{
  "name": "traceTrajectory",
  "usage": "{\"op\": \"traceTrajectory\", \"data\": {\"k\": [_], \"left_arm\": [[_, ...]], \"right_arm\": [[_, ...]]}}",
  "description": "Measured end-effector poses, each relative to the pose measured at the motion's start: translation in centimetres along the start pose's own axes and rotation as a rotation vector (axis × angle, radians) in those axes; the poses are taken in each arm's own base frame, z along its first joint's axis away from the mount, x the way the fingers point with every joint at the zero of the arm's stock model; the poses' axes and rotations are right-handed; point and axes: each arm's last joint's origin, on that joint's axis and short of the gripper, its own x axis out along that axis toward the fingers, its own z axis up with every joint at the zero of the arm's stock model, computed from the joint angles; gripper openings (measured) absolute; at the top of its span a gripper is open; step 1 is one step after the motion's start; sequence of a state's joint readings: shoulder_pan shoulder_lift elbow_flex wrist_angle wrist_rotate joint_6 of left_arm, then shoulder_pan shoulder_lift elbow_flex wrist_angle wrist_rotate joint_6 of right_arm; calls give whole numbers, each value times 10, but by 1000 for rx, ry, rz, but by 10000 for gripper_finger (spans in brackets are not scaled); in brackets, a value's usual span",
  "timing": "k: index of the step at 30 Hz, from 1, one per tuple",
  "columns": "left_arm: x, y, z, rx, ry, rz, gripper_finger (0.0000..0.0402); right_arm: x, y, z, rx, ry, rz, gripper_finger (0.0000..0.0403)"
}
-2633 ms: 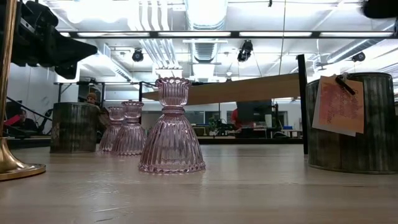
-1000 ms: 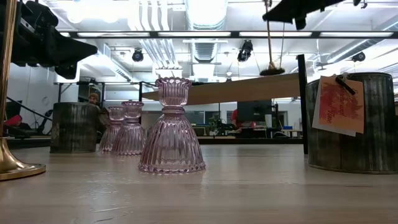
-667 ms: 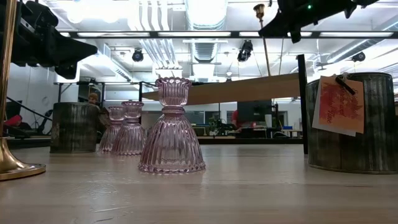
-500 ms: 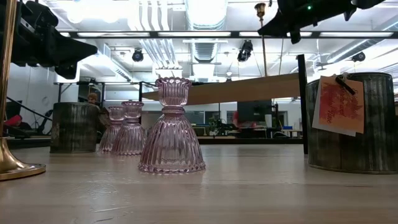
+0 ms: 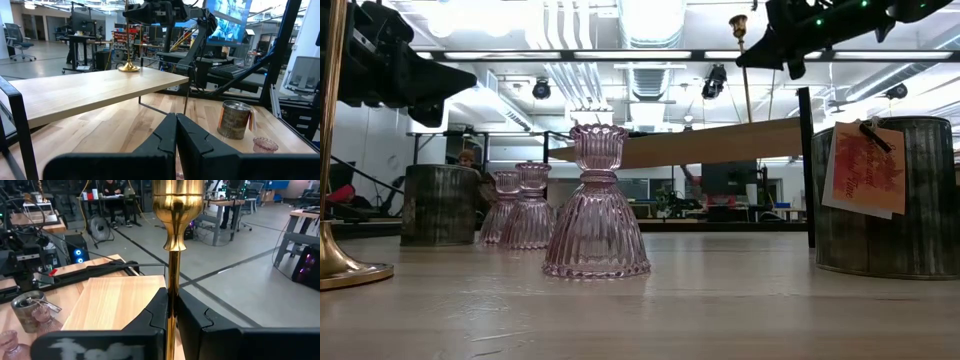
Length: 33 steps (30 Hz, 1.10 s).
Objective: Pick & Place candle stick holders
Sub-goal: Put the right gold candle holder on the shelf, then put the bottom right silver scented candle on the shelf
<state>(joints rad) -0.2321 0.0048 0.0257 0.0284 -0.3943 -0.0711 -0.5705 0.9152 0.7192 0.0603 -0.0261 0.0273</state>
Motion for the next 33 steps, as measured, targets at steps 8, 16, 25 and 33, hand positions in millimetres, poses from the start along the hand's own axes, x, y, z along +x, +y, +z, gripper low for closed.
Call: {"op": "traceTrajectory", "data": {"k": [8,16,25,33], "left_arm": [[0,0,0,0,0,0,12],[0,0,0,0,0,0,12],[0,0,0,0,0,0,12],[0,0,0,0,0,0,12]], "right_arm": [[1,0,-8,38,58,-3,43],[0,0,-9,53,71,-4,69],[-8,0,-8,55,86,-6,128],[-21,1,-7,85,107,-4,204]]}}
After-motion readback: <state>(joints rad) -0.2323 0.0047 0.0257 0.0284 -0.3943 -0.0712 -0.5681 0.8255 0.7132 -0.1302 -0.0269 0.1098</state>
